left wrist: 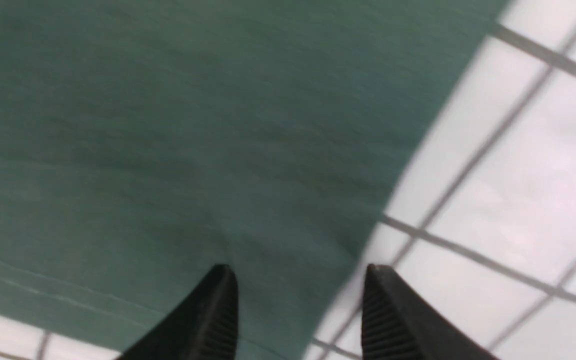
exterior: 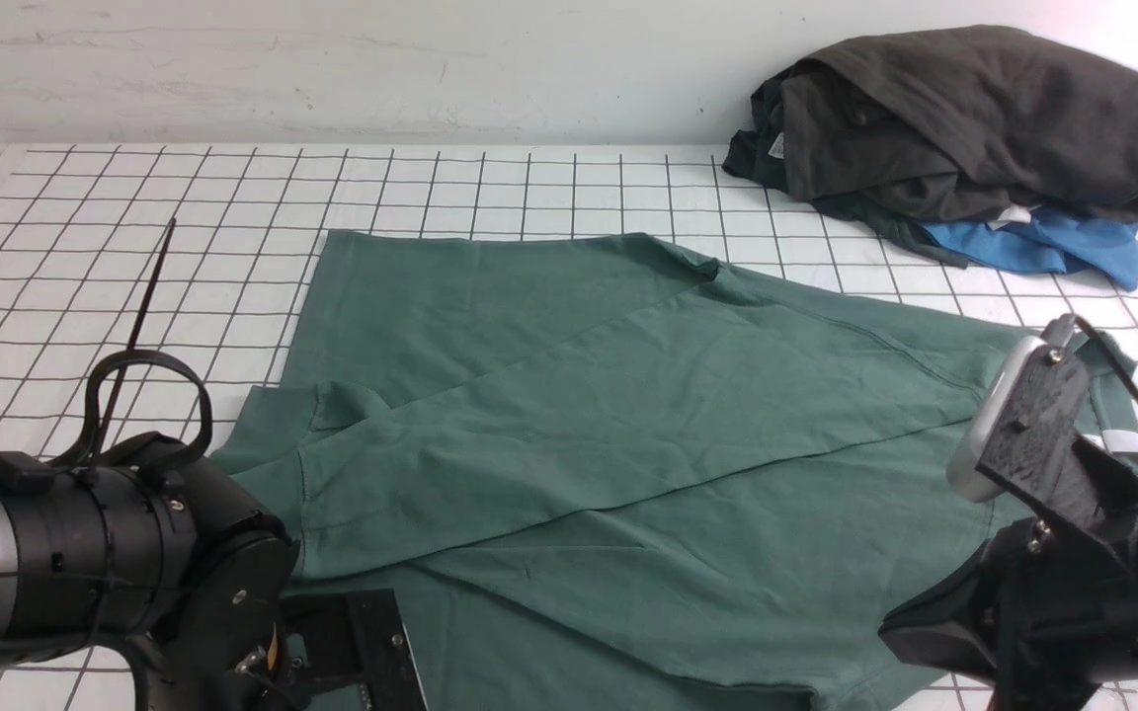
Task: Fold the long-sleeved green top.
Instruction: Use both arms simultaneously to clamp the lower edge of the clothing fabric
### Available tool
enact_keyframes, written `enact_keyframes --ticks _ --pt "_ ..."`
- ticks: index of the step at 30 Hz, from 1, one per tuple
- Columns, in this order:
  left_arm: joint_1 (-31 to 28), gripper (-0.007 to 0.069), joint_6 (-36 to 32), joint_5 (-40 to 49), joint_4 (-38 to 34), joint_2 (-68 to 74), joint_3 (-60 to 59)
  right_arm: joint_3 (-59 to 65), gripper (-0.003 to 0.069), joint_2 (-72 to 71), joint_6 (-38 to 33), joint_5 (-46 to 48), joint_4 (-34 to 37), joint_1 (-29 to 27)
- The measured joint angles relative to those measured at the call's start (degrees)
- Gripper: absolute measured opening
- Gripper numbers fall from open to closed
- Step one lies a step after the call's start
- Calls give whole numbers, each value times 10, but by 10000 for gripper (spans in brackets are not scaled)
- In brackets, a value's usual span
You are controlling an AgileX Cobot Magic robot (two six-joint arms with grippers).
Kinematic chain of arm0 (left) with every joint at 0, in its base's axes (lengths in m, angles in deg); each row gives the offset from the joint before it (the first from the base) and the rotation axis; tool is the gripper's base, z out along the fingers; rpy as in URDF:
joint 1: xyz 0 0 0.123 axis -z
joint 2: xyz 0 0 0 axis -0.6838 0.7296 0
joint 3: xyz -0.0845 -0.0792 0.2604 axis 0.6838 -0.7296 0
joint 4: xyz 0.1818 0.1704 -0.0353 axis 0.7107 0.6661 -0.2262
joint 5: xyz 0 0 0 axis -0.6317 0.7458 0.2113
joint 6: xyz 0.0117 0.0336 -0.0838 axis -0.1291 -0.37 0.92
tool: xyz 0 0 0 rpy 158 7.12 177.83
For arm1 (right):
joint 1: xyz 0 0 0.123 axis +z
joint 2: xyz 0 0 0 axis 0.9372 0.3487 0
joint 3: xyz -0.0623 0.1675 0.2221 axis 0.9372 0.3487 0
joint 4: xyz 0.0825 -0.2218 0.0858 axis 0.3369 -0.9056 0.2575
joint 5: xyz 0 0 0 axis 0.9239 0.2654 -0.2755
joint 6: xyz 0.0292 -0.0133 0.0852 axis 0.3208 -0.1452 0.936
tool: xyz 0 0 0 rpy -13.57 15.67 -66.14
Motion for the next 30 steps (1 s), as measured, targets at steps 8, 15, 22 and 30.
enact_keyframes --ticks 8,15,22,30 --pt "17 314 -3 -3 9 -10 -3 0 -10 0 0 -6 1 0" --pt "18 189 -4 -10 11 14 2 0 -10 0 0 -6 2 0" --pt "18 10 45 -3 26 -17 16 0 -10 -9 -9 -2 5 0" --pt "18 -8 72 3 71 -90 21 0 -10 -35 -71 -10 8 0"
